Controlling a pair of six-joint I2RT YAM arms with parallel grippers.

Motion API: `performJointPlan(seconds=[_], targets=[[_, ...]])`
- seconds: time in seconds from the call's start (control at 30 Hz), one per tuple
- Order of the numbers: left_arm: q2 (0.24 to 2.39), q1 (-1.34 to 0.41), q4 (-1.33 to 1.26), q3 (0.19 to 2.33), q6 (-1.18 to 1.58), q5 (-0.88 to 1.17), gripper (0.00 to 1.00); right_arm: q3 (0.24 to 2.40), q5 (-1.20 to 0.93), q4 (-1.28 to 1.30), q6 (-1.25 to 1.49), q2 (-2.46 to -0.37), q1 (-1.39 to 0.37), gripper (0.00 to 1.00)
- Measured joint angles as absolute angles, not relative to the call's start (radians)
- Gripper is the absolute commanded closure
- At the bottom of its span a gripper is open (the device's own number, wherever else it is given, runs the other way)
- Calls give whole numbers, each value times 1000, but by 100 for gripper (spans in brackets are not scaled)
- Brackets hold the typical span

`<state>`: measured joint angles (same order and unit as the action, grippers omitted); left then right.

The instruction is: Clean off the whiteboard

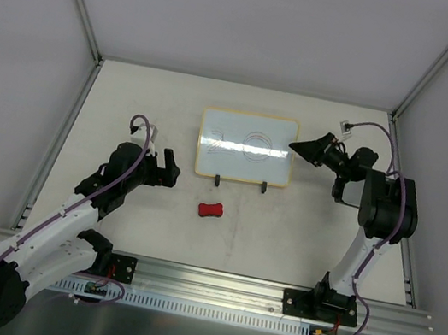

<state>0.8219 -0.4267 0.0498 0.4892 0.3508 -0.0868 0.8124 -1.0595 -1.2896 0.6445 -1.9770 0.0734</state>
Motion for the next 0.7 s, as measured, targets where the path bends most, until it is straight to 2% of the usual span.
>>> performJointPlan(seconds=[0.13, 0.5, 0.63, 0.7], targets=[[831, -427, 51, 489, 351, -79, 1, 836, -1061, -1292, 662, -2001, 47, 7], [828, -426, 50, 489, 351, -68, 1, 842, -1025, -1296, 691, -2048, 22, 20], [841, -426, 46, 491, 350, -33, 1, 834, -1005, -1296, 692, -2049, 22, 29], [870, -427, 43, 502, 350, 0, 1, 830, -998, -1297, 692, -2049, 22, 31]])
